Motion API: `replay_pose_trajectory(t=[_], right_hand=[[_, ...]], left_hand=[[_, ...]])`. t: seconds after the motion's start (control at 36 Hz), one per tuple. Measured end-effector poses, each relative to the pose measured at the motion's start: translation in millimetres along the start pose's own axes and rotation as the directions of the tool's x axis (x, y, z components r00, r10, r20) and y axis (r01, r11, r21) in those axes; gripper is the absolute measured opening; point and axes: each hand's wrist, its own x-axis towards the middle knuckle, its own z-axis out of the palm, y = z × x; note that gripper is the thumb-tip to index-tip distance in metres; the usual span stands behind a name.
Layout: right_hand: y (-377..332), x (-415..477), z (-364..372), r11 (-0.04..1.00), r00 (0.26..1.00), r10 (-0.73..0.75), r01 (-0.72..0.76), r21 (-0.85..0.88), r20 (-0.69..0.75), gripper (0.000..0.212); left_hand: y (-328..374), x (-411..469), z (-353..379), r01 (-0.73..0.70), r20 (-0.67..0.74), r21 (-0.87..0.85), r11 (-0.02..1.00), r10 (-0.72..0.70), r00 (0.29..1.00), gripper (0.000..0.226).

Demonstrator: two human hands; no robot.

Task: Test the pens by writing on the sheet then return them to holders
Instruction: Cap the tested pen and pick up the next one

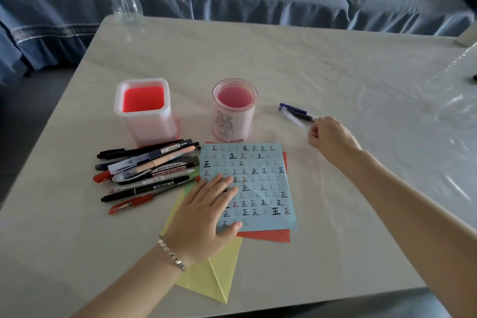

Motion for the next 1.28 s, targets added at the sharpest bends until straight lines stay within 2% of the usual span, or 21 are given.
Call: replay_pose_trajectory(t=[0.06,0.14,0.22,0.28,0.33,0.42,0.58,0.72,0.86,1.06,1.28], right_hand=[[-4.7,-18.2,-4.6,0.983,0.997,0.01,0.005,0.184,-0.082,0.012],[-16.8,-55.1,-9.9,0.877,0.985,0.049,0.036,0.48,-0.164,0.016],[-31.8,-92.1,-6.0,0.749,0.972,0.089,0.08,0.658,-0.219,0.026],[-40.4,-112.4,2.6,0.653,0.979,0.073,0.097,0.751,-0.19,0.022],[-48.2,-129.2,12.9,0.57,0.989,0.057,0.081,0.818,-0.138,0.014],[-57.8,-148.8,28.5,0.52,0.995,0.074,0.014,0.854,-0.062,0.018],[-74.5,-163.8,47.6,0.371,0.958,0.285,-0.083,0.925,-0.029,0.029],[-81.9,-167.5,63.6,0.346,0.921,0.385,-0.088,0.934,-0.056,0.035],[-82.6,-167.9,78.2,0.477,0.9,0.408,-0.07,0.876,-0.15,0.049],[-83.2,-169.5,80.7,0.54,0.914,0.354,-0.027,0.841,-0.198,0.039],[-80.6,-168.1,84.5,0.599,0.92,0.313,0.003,0.801,-0.238,0.048]], left_hand=[[-0.2,-0.3,-0.3,-0.004,0.002,-0.005,1.0,0.004,1.0,0.06],[0.0,-0.6,-1.5,-0.009,0.012,-0.016,1.0,0.009,1.0,0.058],[0.2,-0.7,-2.3,-0.018,0.024,-0.033,0.999,0.019,1.0,0.054],[0.5,-0.8,-2.8,-0.015,0.03,-0.04,0.999,0.016,0.999,0.053],[0.9,-0.9,-3.3,-0.012,0.033,-0.039,0.999,0.013,0.999,0.052],[1.0,-0.6,-3.8,-0.016,0.029,-0.047,0.999,0.017,0.999,0.05],[0.9,-1.2,-2.5,0.011,0.048,-0.037,0.999,-0.009,0.999,0.052],[1.4,-1.3,-2.0,0.005,0.039,-0.037,0.999,-0.004,0.999,0.051],[1.6,-0.9,-2.0,0.002,0.01,-0.052,0.999,-0.001,1.0,0.051],[0.8,-0.7,-1.2,-0.003,-0.001,-0.056,0.998,0.003,1.0,0.051],[1.4,-1.4,-2.3,0.005,0.013,-0.056,0.998,-0.004,1.0,0.052]])
